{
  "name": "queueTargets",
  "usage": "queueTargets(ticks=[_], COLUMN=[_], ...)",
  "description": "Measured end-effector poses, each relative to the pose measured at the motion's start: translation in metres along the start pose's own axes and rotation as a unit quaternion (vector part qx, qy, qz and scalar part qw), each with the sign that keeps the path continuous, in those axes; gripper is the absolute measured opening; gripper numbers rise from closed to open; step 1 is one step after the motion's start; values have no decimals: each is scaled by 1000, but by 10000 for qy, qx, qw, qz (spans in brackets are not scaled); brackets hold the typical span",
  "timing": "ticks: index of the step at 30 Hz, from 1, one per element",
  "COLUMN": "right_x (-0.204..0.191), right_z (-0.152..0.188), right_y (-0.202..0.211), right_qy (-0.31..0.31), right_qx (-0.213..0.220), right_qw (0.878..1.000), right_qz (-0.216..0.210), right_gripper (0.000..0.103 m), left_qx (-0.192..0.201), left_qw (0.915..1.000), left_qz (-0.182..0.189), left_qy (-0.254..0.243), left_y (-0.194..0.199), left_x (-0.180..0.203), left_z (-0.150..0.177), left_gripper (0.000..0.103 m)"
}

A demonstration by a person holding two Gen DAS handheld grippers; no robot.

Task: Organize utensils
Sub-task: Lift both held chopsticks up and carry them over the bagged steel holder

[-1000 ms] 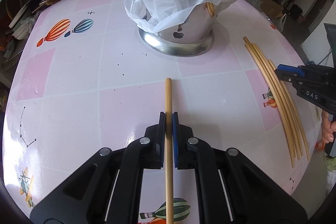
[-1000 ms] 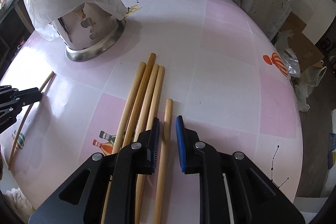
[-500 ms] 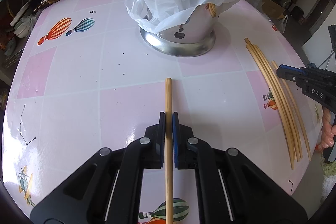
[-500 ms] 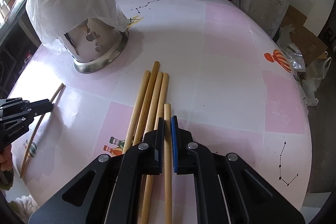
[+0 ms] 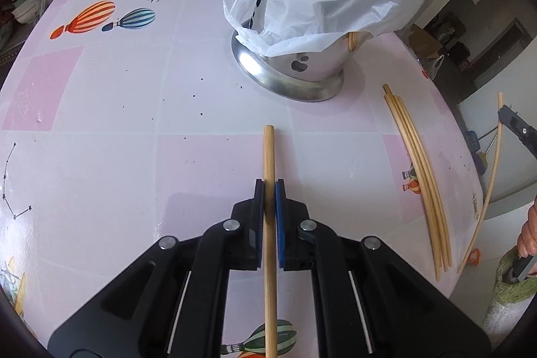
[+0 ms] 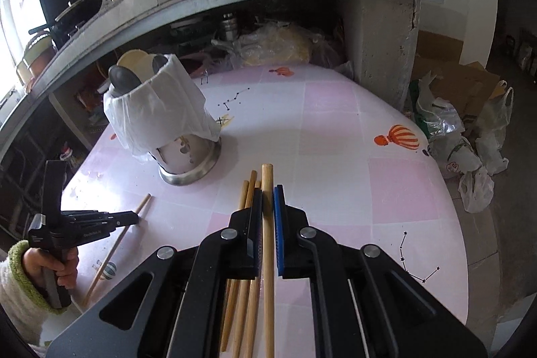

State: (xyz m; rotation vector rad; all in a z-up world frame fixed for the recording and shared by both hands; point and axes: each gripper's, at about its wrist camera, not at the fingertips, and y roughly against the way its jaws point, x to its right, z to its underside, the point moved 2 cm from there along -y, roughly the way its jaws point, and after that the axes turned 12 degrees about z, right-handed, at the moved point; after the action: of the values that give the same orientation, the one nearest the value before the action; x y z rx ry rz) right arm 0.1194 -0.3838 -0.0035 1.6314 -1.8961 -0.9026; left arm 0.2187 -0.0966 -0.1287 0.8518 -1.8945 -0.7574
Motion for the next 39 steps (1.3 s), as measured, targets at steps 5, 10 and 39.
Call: queueTargets(ticks=[5, 10, 39], right_x=[1, -3, -16], right_z=[-7, -14, -21], right_y=[22, 34, 47], right_qy=[-66, -41, 14], right_qx=[250, 415, 580], right_qw=[9996, 9990, 9978], right_qz=[-104, -140, -309], right_gripper=[7, 7, 7], left_qx=[186, 510, 1715], left_qw=[9992, 9958, 9785], left_qz=[305, 739, 1127], left_qy=[175, 176, 211], left_y=[15, 45, 105], left_x=[-2, 6, 13], left_z=[-4, -7, -4], left_gripper=[5, 5, 5])
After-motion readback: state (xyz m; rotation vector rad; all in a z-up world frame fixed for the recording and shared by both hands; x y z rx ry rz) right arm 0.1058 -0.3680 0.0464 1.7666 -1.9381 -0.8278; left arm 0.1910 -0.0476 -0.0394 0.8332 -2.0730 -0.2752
